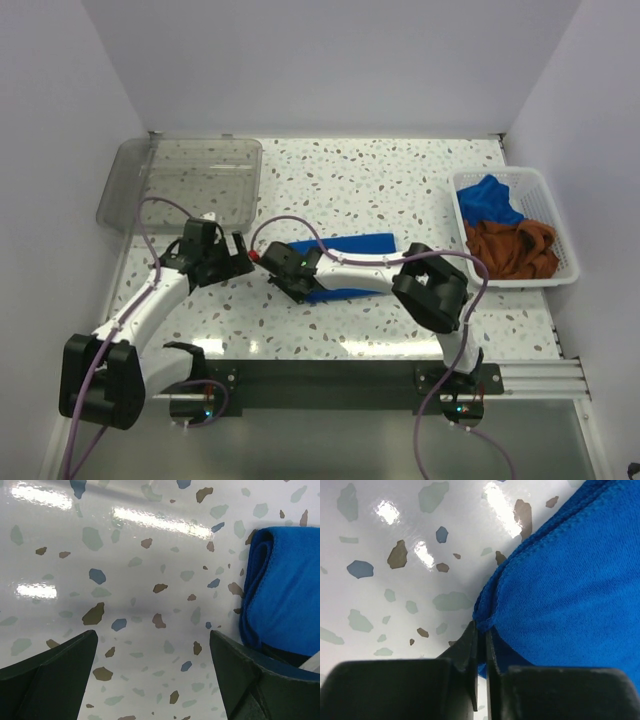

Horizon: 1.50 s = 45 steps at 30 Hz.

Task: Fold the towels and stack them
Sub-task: Neatly place the folded towel into the bin

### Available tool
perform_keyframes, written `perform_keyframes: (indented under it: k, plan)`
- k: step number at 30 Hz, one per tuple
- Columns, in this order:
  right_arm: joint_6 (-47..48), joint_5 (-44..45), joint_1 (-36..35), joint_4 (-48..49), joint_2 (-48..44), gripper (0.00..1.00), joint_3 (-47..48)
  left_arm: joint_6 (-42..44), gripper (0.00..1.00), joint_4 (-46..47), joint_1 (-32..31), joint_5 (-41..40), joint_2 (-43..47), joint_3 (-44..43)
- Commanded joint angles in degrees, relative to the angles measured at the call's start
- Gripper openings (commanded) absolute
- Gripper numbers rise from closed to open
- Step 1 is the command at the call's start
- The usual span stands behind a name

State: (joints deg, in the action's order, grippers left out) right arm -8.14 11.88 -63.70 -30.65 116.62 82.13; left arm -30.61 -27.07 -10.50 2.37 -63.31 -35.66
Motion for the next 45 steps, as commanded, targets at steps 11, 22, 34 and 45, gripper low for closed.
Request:
perform_keyframes:
  k: [11,22,34,45]
  plan:
    - [-4.07,-11.70,3.41,23.26,-16.33,0.00,-16.29,-10.95,1.00,12.90,-1.45,14.50,-4.80,2.17]
    - [-8.29,-13.55,4.64,33.20,-21.96,0.00,-24.56,-24.84,1.00,26.18,-10.24,12.92,-11.39,5.86]
    - [-9.35,-14.16,5.08,35.84,-21.70,0.00,-26.58,-32.49,0.95,37.00,-13.23,14.33,-14.38,9.20]
    - [-9.17,-15.04,5.08,36.19,-20.64,0.00,-26.40,-33.03,0.65,39.72,-14.46,9.76,-16.23,11.40]
